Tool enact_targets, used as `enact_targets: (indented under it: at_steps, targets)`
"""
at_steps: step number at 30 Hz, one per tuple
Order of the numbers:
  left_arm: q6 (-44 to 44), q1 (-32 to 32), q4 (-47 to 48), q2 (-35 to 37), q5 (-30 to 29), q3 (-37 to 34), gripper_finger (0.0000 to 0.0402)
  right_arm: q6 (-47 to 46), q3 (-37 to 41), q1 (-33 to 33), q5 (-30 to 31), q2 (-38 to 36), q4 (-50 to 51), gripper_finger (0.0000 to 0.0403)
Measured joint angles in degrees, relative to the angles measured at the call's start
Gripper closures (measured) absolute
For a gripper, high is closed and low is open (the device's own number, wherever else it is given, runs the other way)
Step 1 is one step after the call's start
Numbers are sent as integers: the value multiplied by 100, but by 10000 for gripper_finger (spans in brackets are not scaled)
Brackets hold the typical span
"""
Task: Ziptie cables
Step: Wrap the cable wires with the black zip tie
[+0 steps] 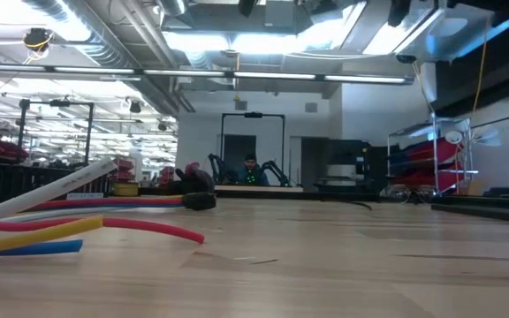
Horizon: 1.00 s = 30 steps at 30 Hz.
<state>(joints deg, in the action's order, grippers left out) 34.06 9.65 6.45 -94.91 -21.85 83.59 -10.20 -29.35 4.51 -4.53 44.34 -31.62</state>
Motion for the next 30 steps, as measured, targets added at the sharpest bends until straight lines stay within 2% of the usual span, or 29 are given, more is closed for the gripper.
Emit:
enact_targets:
  at_steps: [4,8,12,15,19,21,26,30]
  targets:
    - [0,-1,-5,-1,-2,0,401,25,-178,0,337,119,36,277]
    - [0,-2,20,-1,-2,0,401,227,-368,0,12,133,46,277]
    - [0,0,2,-1,-2,0,401,339,-446,0,89,135,104,283]
    - [0,0,10,-2,-6,0,401,544,-451,0,195,129,123,315]
    - [24,0,1,0,-91,0,401,700,-452,0,116,131,193,388]
    - [4,0,-20,-1,-107,0,401,762,-452,0,98,128,194,394]
    - [-546,0,-97,0,-98,0,385,739,-455,0,100,129,433,400]
    - [-1380,-55,-104,83,209,3,351,702,-815,2,116,130,1296,402]
